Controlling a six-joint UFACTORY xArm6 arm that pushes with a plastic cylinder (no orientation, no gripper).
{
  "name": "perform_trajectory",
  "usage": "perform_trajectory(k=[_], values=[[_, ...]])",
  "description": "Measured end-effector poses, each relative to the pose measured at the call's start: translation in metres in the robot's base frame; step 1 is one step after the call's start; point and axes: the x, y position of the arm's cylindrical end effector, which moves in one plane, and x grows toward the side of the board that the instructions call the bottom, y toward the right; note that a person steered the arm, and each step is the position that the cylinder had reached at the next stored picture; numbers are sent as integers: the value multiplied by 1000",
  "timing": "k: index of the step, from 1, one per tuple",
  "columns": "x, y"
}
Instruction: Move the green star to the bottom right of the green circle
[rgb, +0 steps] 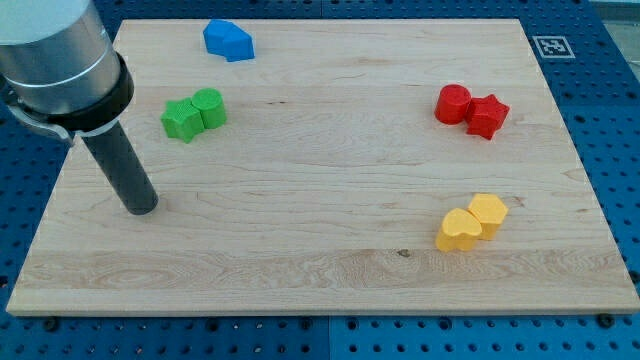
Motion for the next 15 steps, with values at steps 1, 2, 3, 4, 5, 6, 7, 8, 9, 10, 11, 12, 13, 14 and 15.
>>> perform_trajectory(k=[1, 2, 3, 4, 5, 6, 7, 8, 9, 10, 11, 12, 13, 14, 15], values=[[0, 0], [-3, 21], [-23, 24], [-35, 24], [-35, 26], [-35, 86], [-35, 152], [-49, 165], [-72, 153], [-65, 152], [-31, 132], [-42, 80], [-78, 30], [-111, -9], [-125, -47]])
